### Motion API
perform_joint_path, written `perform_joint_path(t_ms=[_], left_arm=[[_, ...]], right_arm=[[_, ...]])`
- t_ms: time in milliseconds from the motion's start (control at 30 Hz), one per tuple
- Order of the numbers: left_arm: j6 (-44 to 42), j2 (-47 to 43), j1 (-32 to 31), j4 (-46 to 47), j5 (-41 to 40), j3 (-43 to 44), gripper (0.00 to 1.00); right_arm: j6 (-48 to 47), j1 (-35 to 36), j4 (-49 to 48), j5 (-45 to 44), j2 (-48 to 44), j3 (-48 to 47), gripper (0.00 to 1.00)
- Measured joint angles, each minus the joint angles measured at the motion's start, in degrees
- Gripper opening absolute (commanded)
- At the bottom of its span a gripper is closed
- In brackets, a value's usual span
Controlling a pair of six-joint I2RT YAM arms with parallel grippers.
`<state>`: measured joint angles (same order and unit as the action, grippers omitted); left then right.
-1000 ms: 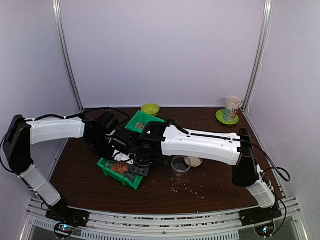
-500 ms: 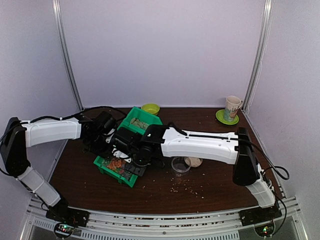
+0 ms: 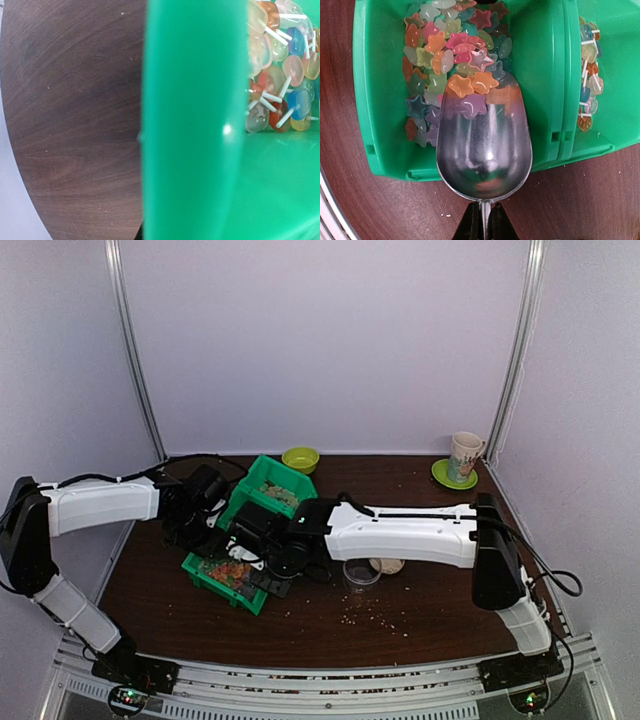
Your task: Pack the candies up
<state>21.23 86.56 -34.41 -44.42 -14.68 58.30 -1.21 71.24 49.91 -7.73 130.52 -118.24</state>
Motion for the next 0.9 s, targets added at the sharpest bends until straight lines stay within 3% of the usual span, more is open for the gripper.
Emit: perform_joint_path(t_ms=[267,467,900], left_arm=[[0.1,0.0,0.1,2.2,6.3,-1.4,0.00],[0.7,0.0,0.3,2.9,9.1,-1.6,0.00],[1.9,0.6,0.7,4.9,14.2,-1.7,0.00]], right_arm=[[-1.7,0.0,-17.2,0.5,-2.7,10.6,0.00],[-2.0,0.0,-24.7,0.3,-3.6,15.0,0.00],[-2.5,-0.4,-42.0,-0.3,-12.0,34.8,0.00]])
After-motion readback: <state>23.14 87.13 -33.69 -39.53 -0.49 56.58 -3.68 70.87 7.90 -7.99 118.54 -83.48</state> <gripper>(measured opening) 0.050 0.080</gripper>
